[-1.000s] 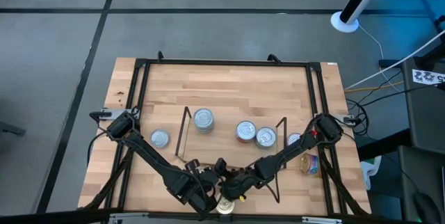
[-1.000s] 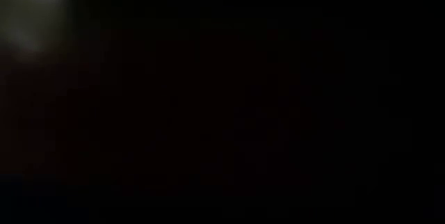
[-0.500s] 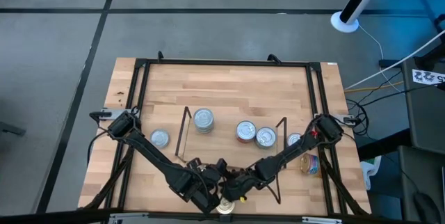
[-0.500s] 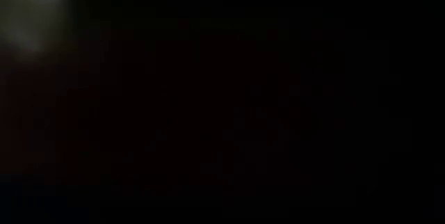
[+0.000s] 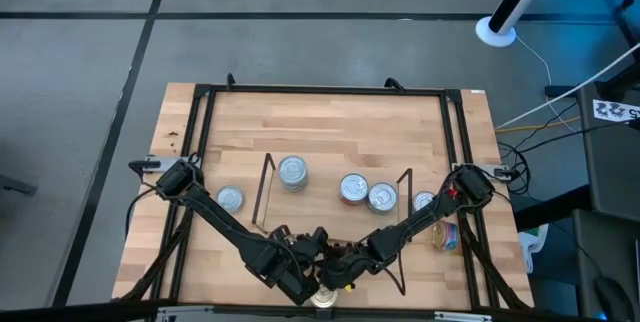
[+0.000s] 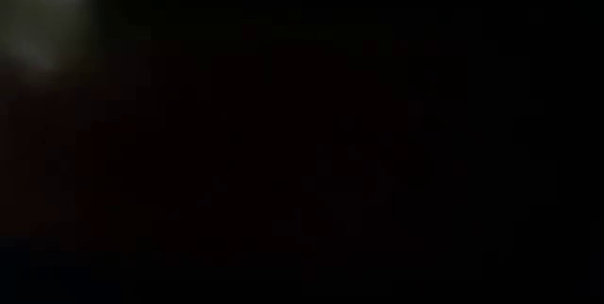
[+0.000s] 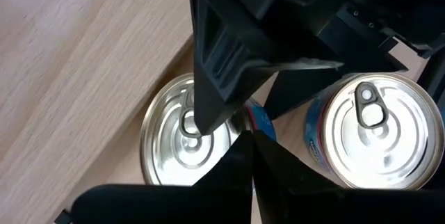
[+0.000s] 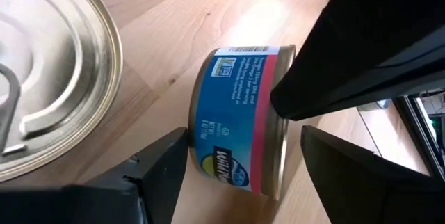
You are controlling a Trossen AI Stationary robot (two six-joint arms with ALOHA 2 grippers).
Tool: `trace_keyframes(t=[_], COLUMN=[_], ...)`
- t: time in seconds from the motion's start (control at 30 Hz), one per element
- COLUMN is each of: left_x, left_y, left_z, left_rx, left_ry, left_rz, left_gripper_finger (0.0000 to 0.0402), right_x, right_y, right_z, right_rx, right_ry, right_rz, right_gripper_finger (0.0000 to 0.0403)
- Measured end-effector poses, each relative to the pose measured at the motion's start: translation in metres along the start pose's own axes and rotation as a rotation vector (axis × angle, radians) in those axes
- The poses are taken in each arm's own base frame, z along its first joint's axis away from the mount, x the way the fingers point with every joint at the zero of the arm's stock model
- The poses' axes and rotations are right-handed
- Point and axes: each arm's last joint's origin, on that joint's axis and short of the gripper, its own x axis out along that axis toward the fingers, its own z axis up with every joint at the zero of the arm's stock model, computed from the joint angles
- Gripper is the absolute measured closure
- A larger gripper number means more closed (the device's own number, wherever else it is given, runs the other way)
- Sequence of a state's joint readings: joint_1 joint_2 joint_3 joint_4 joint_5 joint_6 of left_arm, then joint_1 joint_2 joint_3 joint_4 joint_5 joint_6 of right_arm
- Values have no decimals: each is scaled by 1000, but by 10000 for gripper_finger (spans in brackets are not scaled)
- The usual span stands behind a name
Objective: Stack canned seafood by type on shelf
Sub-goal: Put the blue pink tuna can on the shelf
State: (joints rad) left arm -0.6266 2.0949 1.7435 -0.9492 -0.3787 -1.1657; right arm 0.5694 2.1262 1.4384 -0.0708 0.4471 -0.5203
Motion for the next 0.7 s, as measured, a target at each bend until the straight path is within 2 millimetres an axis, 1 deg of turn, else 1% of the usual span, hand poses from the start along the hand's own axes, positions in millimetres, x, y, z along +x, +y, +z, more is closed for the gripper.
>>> trace_keyframes(t=[0.13, 0.43, 0.7], left_x=[0, -1, -1], left_y=[0, 0, -1], left_z=[0, 1, 1], left_rx=[-13, -19, -17], left_ry=[0, -3, -6], left_rz=[-1, -7, -12], left_gripper_finger=[401, 401, 401], right_x=[0, 17, 17], right_y=[0, 14, 12], right_z=[0, -8, -8], right_rx=[2, 33, 39], right_ry=[-6, 32, 39], right_rz=[10, 7, -46], right_gripper_finger=[123, 123, 123])
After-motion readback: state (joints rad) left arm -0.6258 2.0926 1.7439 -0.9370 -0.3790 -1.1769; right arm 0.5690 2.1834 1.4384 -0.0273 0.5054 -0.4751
